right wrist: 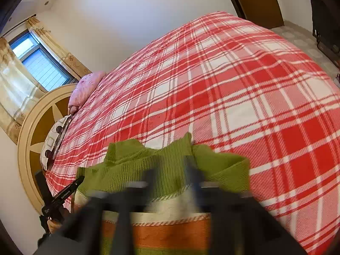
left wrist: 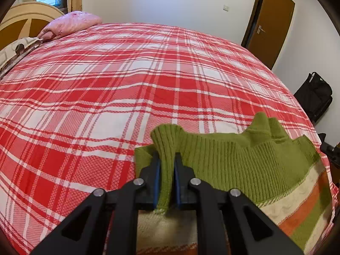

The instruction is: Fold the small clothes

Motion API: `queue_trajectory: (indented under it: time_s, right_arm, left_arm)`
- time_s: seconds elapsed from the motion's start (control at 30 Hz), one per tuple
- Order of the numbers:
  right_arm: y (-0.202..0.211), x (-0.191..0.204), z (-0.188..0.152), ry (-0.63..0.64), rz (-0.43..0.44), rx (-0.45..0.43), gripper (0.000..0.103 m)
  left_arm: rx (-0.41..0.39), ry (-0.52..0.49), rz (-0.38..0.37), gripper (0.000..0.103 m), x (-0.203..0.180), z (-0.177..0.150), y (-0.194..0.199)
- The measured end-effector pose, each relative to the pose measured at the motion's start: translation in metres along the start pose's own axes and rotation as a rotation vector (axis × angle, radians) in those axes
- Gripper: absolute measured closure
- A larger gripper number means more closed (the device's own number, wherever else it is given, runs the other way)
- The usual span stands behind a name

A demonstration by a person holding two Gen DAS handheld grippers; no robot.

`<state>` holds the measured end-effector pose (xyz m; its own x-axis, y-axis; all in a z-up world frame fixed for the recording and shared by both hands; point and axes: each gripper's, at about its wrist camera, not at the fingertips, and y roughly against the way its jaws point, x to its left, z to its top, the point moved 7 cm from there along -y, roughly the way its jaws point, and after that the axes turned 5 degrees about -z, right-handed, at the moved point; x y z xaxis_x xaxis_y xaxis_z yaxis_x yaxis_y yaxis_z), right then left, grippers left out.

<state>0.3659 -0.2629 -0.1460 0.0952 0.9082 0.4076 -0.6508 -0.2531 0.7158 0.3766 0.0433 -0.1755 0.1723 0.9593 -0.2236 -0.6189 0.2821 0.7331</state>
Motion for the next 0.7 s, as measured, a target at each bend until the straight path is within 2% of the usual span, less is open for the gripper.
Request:
queue_trajectory:
  time_s: [0.03, 0.1, 0.13, 0.17, 0.23, 0.43, 0.57, 0.63, 0.67, 0.7]
  right_arm:
    - [0.002, 0.000, 0.001, 0.001, 0.006, -0.005, 0.017]
    - [0.004, 0.000, 0.002, 0.013, -0.024, -0.015, 0.017]
    - [0.003, 0.001, 0.003, 0.055, -0.083, -0.021, 0.018]
    - [0.003, 0.003, 0.002, 0.083, -0.108, -0.024, 0.022]
    - [-0.007, 0.010, -0.002, 0.159, -0.158, 0.006, 0.060]
    - [-0.047, 0.009, -0.012, 0.258, -0.269, 0.090, 0.061]
    - [-0.052, 0.009, -0.014, 0.293, -0.317, 0.104, 0.061]
    - [-0.048, 0.011, -0.016, 0.342, -0.353, 0.098, 0.082]
    - [-0.043, 0.012, -0.015, 0.355, -0.358, 0.081, 0.089]
    - [-0.036, 0.013, -0.014, 0.347, -0.349, 0.058, 0.091]
  left_arm:
    - [-0.001, 0.002, -0.003, 0.089, 0.000, 0.000, 0.000]
    - [-0.002, 0.008, -0.009, 0.089, 0.001, -0.001, 0.000]
    - [-0.002, 0.010, -0.012, 0.089, 0.001, -0.001, 0.000]
    - [-0.002, 0.012, -0.013, 0.089, 0.002, 0.000, -0.001]
    - [-0.002, 0.010, -0.011, 0.089, 0.002, 0.000, -0.001]
    - [-0.008, -0.002, 0.003, 0.089, 0.001, -0.001, -0.001]
    - [-0.011, -0.005, 0.007, 0.089, 0.000, -0.001, -0.001]
    - [-0.012, -0.004, 0.007, 0.089, 0.000, -0.001, -0.001]
    - [-0.013, -0.005, 0.009, 0.088, 0.000, -0.001, 0.000]
    - [-0.015, -0.005, 0.012, 0.088, 0.000, -0.001, 0.000]
